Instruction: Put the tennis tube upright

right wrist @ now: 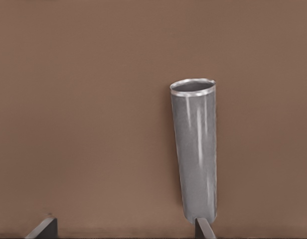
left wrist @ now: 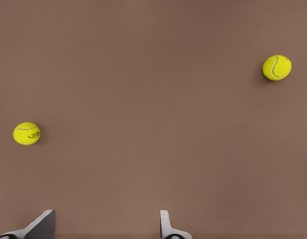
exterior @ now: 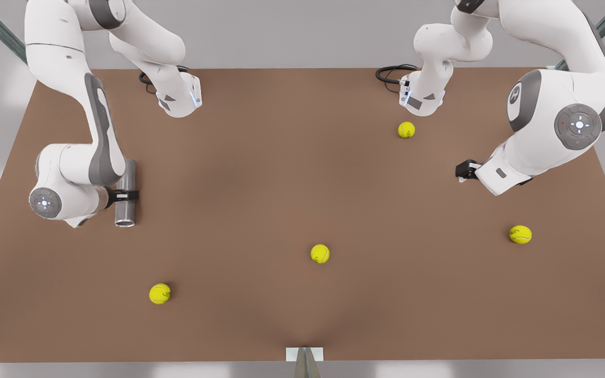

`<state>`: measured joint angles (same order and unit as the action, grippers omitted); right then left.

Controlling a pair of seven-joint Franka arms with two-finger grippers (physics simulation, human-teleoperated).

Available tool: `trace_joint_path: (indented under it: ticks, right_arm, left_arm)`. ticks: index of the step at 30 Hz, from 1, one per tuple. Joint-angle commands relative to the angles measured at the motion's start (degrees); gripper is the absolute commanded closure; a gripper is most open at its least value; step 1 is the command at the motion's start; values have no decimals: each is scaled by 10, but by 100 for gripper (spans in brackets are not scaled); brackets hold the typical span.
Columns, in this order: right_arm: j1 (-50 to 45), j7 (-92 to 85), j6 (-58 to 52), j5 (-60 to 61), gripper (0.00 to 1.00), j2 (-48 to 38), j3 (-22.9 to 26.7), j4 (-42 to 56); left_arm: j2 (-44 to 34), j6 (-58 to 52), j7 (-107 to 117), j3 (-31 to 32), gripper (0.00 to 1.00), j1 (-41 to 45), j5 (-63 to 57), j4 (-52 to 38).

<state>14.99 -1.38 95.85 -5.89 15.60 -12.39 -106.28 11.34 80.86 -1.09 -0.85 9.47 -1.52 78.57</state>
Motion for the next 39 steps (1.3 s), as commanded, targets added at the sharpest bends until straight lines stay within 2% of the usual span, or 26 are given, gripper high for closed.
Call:
trace_joint_path:
  ticks: [1,7,11,13,18,20,26,39]
  right_arm:
    - [0,-3,0,0,0,0,0,-3]
    - [56,-73,190,0,0,-29,0,-140]
    - [86,-186,233,-4,0,-24,1,-163]
    - [88,-191,239,-5,0,-19,2,-173]
    - [96,-167,357,-9,0,-22,3,-237]
    - [107,-124,364,-53,0,-22,3,-248]
    - [117,-84,371,-53,0,-23,2,-260]
    - [128,-155,396,-89,0,8,2,-275]
  left_arm:
    - [0,0,0,0,0,0,0,0]
    - [0,0,0,0,0,0,0,3]
    - [0,0,0,0,0,0,0,4]
    - [1,-1,0,0,0,0,0,5]
    - [0,-1,0,0,0,0,0,6]
    - [0,-1,0,0,0,0,0,7]
    - [1,-1,0,0,0,0,0,9]
    - [1,-2,0,0,0,0,0,19]
